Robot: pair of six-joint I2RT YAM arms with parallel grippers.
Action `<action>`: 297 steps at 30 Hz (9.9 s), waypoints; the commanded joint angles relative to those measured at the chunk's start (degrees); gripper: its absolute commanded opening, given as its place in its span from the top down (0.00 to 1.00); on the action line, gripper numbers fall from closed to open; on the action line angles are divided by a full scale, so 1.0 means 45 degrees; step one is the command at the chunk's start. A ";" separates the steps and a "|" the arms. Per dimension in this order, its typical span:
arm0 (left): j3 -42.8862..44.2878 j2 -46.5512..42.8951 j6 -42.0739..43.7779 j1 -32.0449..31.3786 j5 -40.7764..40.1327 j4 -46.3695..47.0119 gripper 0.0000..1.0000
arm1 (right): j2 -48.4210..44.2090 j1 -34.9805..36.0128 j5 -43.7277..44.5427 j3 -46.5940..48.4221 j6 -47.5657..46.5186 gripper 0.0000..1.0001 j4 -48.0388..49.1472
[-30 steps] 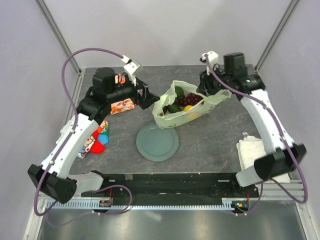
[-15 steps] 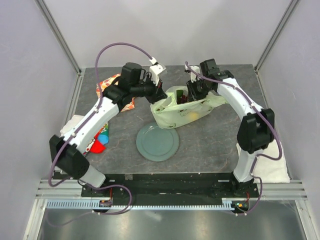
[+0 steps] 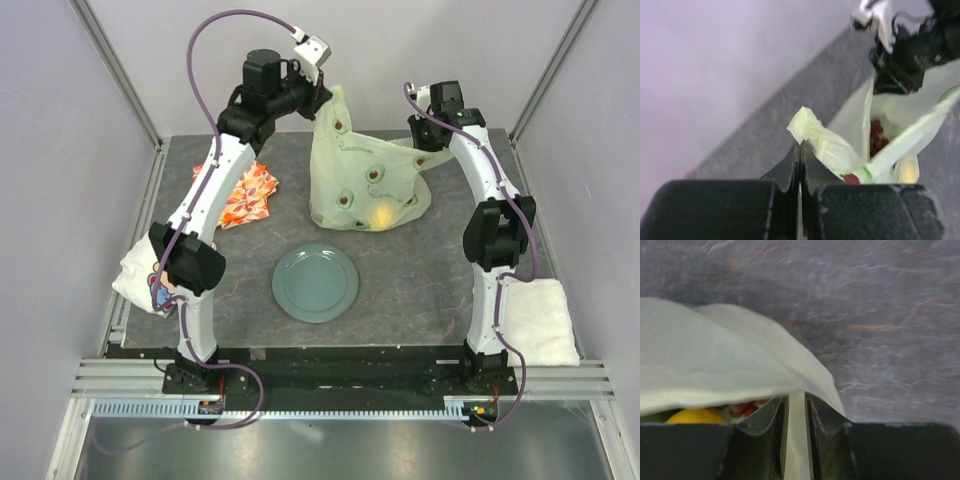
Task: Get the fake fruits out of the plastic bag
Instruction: Adjust the plastic bag at the center of the board, then take out the fake fruit from the plastic bag, then place the fake fruit on the plate, then take out the fake fruit from the plastic bag, then place the fake fruit on the plate.
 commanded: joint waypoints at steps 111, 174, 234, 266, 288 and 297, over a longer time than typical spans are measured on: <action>-1.4364 -0.9162 -0.5581 0.1039 -0.0323 0.4142 0.98 | -0.6893 0.4865 -0.2090 -0.3231 -0.2260 0.68 -0.1129; -1.4617 -0.9200 -0.7202 0.3089 0.1862 0.4846 0.98 | -0.6351 0.7449 -0.2310 -0.3407 -0.2981 0.18 -0.0447; -1.4715 -0.9221 -0.4232 0.2034 0.2606 0.2853 0.98 | 0.2613 0.4318 -0.1119 0.0439 -0.0248 0.25 0.0472; -1.1884 -0.7483 -0.4564 0.2054 0.1141 0.3595 0.98 | -0.6194 0.4571 -0.6700 -0.5066 -0.2844 0.61 -0.0290; -1.1784 -0.7716 -0.6088 0.2034 0.1727 0.4044 0.98 | -0.3132 0.7815 -0.4598 -0.6904 -0.4936 0.64 0.1271; -1.2313 -0.8029 -0.6049 0.2034 0.1922 0.4084 0.98 | -0.1509 0.7815 -0.3716 -0.6221 -0.4506 0.62 0.1975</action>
